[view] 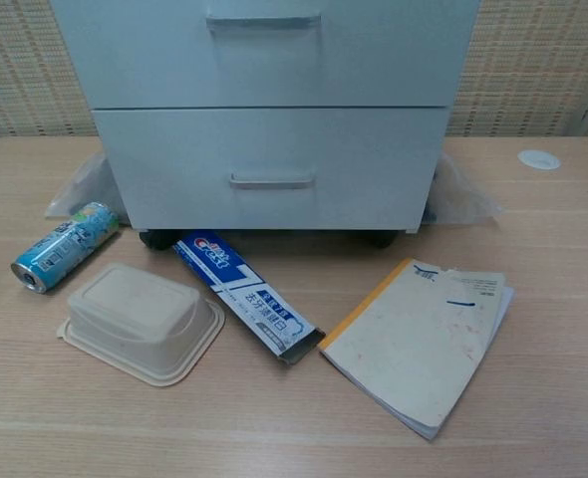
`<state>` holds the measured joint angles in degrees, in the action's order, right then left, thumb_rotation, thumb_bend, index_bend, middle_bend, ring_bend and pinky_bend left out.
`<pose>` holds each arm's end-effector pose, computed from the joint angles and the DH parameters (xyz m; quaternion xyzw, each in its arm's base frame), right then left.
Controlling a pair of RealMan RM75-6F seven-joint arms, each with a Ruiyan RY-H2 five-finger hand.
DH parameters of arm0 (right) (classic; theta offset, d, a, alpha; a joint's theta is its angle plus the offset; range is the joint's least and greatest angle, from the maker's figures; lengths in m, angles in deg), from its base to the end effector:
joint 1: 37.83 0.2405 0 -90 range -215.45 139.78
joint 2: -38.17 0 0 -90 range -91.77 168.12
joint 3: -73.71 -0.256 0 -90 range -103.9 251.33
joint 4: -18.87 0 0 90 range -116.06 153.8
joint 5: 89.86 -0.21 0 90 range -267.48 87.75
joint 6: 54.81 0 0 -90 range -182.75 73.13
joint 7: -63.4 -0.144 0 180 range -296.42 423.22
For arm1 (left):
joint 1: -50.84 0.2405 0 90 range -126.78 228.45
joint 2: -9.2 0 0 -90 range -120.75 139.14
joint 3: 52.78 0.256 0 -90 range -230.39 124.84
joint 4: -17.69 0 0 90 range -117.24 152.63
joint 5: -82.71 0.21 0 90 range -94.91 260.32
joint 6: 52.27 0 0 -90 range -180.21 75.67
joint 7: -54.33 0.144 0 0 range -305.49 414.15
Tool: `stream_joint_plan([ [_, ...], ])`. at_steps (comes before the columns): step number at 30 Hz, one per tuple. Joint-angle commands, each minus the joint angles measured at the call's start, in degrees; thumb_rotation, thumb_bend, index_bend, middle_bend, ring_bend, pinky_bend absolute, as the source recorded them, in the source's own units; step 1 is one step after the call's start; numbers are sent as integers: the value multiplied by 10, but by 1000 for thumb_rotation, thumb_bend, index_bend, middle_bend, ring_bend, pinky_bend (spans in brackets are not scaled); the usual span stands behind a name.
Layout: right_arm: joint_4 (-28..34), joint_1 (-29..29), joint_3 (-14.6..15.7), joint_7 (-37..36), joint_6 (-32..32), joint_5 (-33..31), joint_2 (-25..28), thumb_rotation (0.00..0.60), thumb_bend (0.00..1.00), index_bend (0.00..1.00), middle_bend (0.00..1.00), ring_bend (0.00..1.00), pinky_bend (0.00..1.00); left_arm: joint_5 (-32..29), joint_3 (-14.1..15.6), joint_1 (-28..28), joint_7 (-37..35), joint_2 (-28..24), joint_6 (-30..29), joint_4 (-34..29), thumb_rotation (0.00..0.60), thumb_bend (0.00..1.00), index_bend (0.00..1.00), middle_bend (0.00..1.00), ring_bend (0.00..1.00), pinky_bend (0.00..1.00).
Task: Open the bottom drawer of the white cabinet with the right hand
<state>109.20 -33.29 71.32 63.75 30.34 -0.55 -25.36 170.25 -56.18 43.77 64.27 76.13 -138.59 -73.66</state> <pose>-0.3127 -0.1779 0.1614 0.6204 -0.3631 0.3805 0.5818 -0.2972 0.1944 0.1476 -0.6274 -0.3179 -0.3728 0.6053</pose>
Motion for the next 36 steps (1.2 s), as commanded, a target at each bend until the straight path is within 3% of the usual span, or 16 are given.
stream_joint_plan([
  [1,-2,0,1,-2,4,5,0,600,210,67,231,113,156,0,0,-1,1,1,1,-1,600,326,70,99,85,191],
  [15,16,18,8,19,-3,47,9,600,210,76,271,177,180,3,0,-4,0,-2,0,-4,600,326,70,99,86,191],
  [25,77,73,9,76,-69,87,25,600,212,100,437,386,292,5,-1,-4,-7,-3,-3,2,600,326,71,99,88,191],
  [28,99,98,7,91,-108,89,28,600,214,110,500,468,365,7,-2,-5,-9,-4,-4,4,600,326,71,98,88,191],
  [33,127,142,-2,118,-172,80,22,600,272,110,622,599,641,11,-1,-7,-13,-4,-4,5,600,326,71,99,88,191],
  [36,142,171,-12,134,-214,60,12,600,312,127,675,654,714,11,0,-6,-14,-3,-5,8,600,326,71,99,88,191],
])
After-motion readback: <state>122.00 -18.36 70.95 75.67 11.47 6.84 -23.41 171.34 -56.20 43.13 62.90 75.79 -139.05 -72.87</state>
